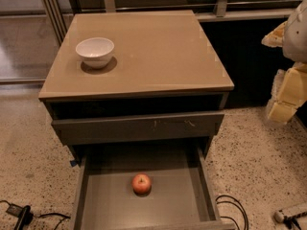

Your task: Pick apple from middle drawer and place on counter

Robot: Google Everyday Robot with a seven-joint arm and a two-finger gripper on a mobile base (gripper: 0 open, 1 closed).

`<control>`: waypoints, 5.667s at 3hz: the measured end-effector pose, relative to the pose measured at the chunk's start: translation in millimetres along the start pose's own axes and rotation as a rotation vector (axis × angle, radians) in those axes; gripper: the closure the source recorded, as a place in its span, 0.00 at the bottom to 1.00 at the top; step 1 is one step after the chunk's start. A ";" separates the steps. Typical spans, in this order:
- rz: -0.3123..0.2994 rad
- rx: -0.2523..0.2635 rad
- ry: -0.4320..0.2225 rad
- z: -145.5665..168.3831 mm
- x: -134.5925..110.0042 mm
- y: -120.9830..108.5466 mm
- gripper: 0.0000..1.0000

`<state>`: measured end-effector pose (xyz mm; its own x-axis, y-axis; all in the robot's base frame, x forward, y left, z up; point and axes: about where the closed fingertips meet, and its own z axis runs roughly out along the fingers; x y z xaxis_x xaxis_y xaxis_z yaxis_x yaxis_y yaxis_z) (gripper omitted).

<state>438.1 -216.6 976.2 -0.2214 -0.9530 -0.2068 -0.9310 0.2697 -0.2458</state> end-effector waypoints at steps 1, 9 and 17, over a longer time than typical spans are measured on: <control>-0.002 0.000 -0.003 2.8 1.9 2.4 0.00; -0.267 -0.096 -0.394 296.6 -115.0 151.0 0.00; -0.312 -0.193 -0.522 557.1 -131.1 157.1 0.00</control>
Offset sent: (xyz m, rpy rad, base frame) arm -0.0534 0.0724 -0.1106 0.2939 0.1308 0.1826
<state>482.4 27.6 437.2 0.1941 -0.7765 -0.5994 -0.9752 -0.0863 -0.2040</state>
